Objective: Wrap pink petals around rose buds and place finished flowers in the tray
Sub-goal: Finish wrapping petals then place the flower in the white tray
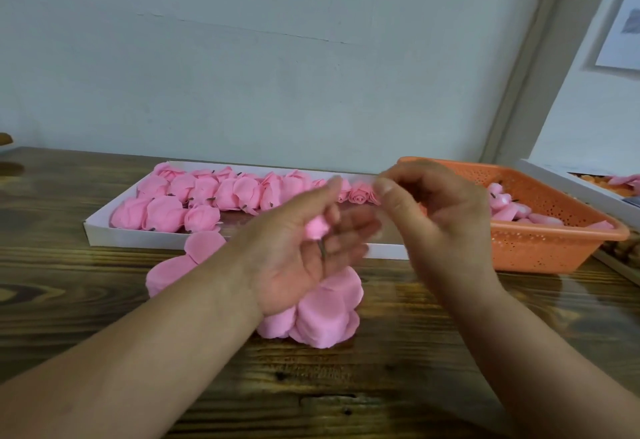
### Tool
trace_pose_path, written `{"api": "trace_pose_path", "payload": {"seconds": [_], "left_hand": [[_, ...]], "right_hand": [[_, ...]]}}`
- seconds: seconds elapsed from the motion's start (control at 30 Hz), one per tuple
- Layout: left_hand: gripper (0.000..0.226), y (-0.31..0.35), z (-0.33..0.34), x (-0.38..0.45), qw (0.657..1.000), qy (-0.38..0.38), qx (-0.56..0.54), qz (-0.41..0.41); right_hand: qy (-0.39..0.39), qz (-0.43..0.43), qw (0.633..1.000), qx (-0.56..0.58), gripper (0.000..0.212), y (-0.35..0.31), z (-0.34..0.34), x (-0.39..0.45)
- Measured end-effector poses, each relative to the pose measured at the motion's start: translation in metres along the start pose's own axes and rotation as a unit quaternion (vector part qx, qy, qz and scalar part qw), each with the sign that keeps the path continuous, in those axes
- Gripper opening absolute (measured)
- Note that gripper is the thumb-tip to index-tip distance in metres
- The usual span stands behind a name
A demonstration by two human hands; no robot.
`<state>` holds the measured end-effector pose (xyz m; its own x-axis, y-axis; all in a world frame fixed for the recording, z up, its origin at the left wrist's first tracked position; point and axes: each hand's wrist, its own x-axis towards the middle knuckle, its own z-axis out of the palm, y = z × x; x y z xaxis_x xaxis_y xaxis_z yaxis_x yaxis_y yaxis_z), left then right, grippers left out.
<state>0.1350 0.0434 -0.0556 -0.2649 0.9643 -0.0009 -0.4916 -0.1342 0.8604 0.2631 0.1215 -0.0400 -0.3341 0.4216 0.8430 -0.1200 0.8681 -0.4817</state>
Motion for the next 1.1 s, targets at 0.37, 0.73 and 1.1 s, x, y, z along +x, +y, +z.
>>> {"api": "trace_pose_path", "payload": {"seconds": [0.37,0.73,1.1], "left_hand": [[0.026,-0.005,0.009,0.004,0.988,0.062,-0.137,0.018],[0.021,-0.004,0.015,0.013,0.994,0.021,-0.107,0.027],[0.022,-0.003,0.014,0.014,0.999,0.028,0.019,0.033]], "right_hand": [[-0.030,-0.132,0.968,-0.210,0.017,-0.002,0.045,-0.026],[-0.046,0.223,0.965,0.131,0.013,-0.009,0.041,-0.017],[-0.080,0.343,0.878,0.323,0.014,0.003,0.044,-0.020]]}}
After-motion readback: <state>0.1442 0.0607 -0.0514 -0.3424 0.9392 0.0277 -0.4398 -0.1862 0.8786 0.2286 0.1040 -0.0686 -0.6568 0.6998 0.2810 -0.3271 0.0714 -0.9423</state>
